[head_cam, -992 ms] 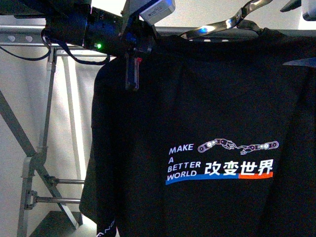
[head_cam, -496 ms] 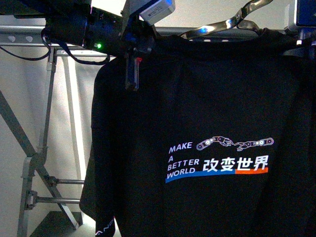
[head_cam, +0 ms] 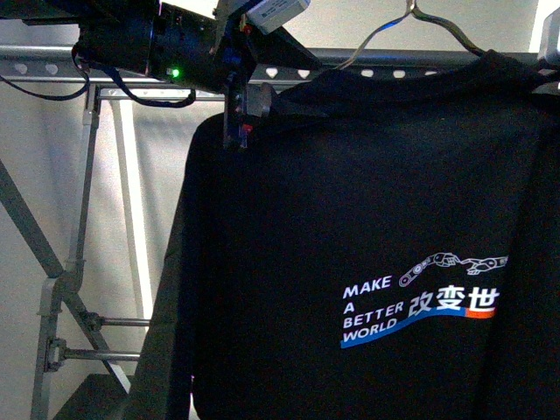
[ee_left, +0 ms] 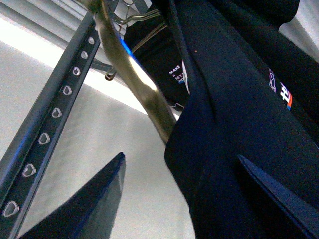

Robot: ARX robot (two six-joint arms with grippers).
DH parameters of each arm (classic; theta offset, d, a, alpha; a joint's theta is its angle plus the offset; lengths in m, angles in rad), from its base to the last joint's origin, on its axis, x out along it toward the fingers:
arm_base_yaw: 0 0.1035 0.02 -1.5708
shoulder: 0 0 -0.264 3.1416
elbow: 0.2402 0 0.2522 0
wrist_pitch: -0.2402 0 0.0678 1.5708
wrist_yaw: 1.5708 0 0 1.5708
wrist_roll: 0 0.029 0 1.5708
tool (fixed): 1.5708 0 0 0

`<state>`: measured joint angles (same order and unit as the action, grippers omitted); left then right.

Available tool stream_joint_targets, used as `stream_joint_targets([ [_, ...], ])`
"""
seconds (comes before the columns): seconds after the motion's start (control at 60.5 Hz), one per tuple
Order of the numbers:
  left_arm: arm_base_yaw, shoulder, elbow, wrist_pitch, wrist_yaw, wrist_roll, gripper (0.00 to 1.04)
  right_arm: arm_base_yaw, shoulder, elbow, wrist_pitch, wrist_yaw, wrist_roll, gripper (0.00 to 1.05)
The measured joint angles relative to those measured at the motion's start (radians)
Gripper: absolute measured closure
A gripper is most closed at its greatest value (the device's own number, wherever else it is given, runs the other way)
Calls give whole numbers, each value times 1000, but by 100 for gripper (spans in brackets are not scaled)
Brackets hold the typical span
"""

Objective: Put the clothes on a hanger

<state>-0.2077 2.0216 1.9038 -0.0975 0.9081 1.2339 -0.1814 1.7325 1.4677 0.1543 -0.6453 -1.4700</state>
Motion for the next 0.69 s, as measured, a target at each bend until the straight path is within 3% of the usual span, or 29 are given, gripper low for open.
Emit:
stream_joint_targets([
  [0.099,0,0,0,0,0,0,20,-21,-16,-29,32,-10,13,101],
  [0.165,0,0,0,0,1,0,6,-49,-35,-55,55,-27,29,101],
  [0.248,-2,0,-2,9,-3,-9,7,-79,-63,-88,63,-42,42,101],
  [0.331,-7,-10,-67,216,-179,-204,6,-100,-87,-121,66,-53,54,101],
  [0.413,-11,10,-75,414,-380,-543,6,-121,-121,-161,66,-62,95,101],
  [0.446,-11,24,-50,425,-492,-692,6,-128,-140,-177,62,-65,116,101],
  [0.579,-8,76,76,362,-790,-1125,6,-140,-204,-238,36,-97,197,101],
  [0.694,-5,79,100,351,-861,-1253,6,-145,-235,-263,-13,-87,240,101],
])
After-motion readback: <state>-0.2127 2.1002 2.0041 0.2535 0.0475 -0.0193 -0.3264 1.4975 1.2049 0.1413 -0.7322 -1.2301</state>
